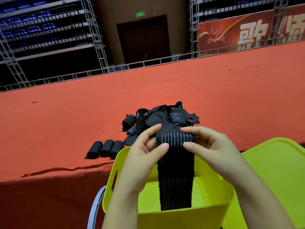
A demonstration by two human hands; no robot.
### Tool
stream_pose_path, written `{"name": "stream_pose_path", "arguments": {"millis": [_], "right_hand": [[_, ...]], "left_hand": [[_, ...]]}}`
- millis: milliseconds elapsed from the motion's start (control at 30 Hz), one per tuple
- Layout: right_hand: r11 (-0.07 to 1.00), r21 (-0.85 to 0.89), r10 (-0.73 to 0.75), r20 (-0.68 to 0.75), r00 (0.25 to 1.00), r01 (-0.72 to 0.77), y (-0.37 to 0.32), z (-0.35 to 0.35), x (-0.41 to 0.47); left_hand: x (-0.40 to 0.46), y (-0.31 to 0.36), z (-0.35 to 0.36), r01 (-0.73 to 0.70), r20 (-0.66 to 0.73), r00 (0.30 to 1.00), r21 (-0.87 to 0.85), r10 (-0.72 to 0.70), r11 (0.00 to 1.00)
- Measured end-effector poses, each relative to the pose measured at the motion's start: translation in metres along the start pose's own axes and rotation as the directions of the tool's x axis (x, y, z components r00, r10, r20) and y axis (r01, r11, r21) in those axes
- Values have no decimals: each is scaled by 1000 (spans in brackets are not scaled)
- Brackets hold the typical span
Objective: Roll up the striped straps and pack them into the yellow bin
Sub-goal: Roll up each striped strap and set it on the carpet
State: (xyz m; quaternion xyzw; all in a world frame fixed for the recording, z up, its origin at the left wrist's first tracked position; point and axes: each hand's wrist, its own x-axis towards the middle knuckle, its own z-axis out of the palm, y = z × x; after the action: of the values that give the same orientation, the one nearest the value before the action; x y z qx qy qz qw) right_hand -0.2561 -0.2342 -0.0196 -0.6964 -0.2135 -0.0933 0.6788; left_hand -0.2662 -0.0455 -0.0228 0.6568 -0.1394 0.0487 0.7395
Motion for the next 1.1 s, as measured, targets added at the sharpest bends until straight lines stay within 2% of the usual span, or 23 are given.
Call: {"name": "stream_pose_path", "arguments": {"millis": [100, 233, 433, 533, 633, 800, 967, 1100], "right_hand": [[999, 35, -11, -10, 1000, 12, 0, -1, 0], [999, -23, -36, -10, 999, 35, 2, 0, 0], [988, -149, -24, 137, 990, 44, -3, -1, -1], [971, -221, -76, 83, 994, 93, -3, 1, 1], [959, -234, -160, 20, 987, 160, -2, 2, 2], [916, -280, -307, -26, 951, 288, 1, 4, 6], [852, -323, -417, 59, 907, 412, 8, 5, 9], [867, -325, -366, 96, 926, 376, 9, 4, 10]], "left_hand": [[-2, 1, 0, 45, 21, 999, 46, -46, 998], [-2, 2, 3, 16, -16, 1000, 103, -15, 995], [-4, 5, 7, -19, -45, 999, 131, 25, 991], [-5, 5, 8, 0, -37, 999, 119, 4, 993], [-4, 5, 9, 77, 17, 997, 83, -78, 994], [-4, 5, 8, 164, 94, 981, 65, -169, 984], [-3, 9, 14, 165, 32, 986, 6, -165, 986], [-3, 6, 14, 119, -7, 993, -53, -119, 992]]}}
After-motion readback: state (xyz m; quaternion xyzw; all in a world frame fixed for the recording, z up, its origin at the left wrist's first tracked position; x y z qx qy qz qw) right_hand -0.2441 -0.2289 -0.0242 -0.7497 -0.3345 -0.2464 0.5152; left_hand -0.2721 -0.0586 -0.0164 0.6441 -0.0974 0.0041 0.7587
